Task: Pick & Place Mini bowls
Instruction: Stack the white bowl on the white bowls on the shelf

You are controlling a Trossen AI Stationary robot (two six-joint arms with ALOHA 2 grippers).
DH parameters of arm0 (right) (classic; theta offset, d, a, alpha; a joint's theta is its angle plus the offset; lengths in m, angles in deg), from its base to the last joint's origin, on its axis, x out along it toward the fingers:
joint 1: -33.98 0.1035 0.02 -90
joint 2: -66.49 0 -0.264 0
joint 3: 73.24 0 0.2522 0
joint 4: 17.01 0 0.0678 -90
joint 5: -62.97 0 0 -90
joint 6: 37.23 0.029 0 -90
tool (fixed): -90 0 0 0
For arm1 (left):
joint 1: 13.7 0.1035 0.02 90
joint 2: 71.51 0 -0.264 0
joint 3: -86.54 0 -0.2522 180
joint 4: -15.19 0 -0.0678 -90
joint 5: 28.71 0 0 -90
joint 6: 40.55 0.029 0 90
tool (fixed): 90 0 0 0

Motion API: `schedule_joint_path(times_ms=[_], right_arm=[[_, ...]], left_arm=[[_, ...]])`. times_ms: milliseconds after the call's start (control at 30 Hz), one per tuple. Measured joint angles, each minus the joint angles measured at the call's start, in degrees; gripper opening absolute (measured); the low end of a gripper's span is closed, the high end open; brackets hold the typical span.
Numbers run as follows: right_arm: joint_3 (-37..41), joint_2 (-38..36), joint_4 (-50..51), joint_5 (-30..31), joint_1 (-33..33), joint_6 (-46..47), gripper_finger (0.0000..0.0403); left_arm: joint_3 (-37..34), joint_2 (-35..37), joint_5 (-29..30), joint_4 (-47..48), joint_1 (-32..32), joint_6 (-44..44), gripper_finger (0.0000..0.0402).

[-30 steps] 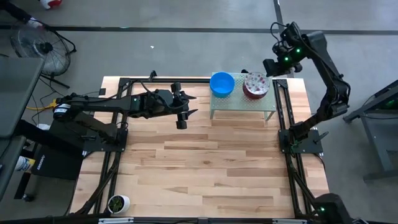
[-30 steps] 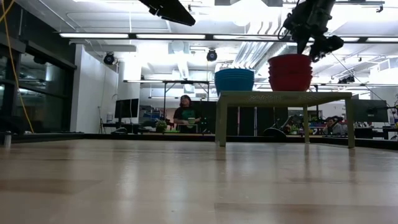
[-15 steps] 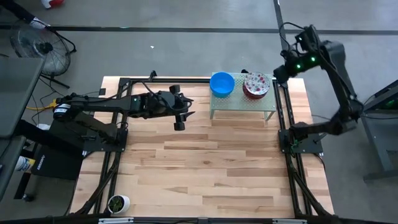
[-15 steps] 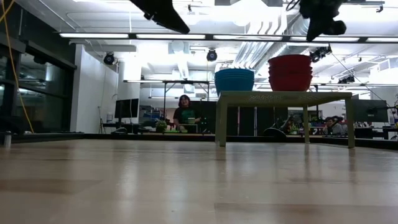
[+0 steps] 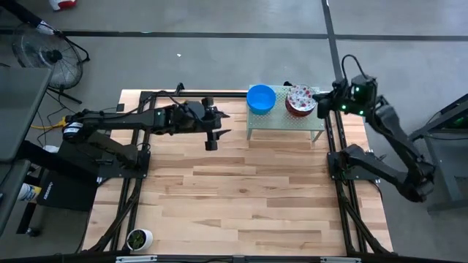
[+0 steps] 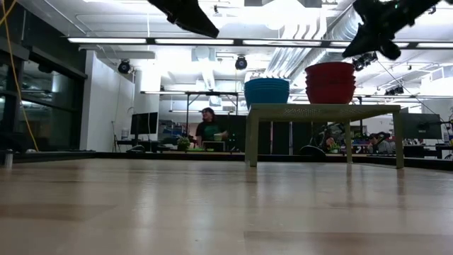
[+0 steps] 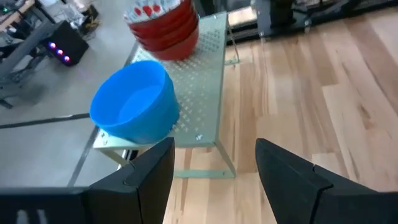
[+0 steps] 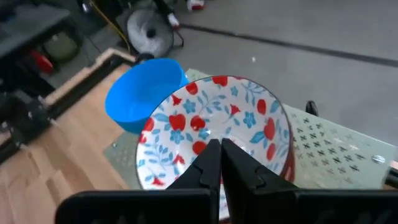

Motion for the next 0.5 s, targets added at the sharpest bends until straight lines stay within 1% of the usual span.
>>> schedule_joint_path(times_ms=[100,233,367,500], right_arm=[[5.36,-1.8,-6.57,0.53,1.02,2.57,0.0],[8.52,-1.73,-8.91,1.44,1.15,3.45,0.0],[8.82,-1.41,-9.15,2.53,1.15,2.74,0.0],[8.85,-1.41,-9.26,2.36,1.12,2.44,0.0]], left_arm=[[0.01,0.07,-4.13,-0.92,2.05,1.04,0.0217],[0.01,0.48,-9.26,-1.07,4.11,1.39,0.0217],[0.01,0.48,-9.76,-0.86,4.06,1.53,0.0217],[-0.01,1.34,-10.0,-0.44,3.66,1.66,0.0217]])
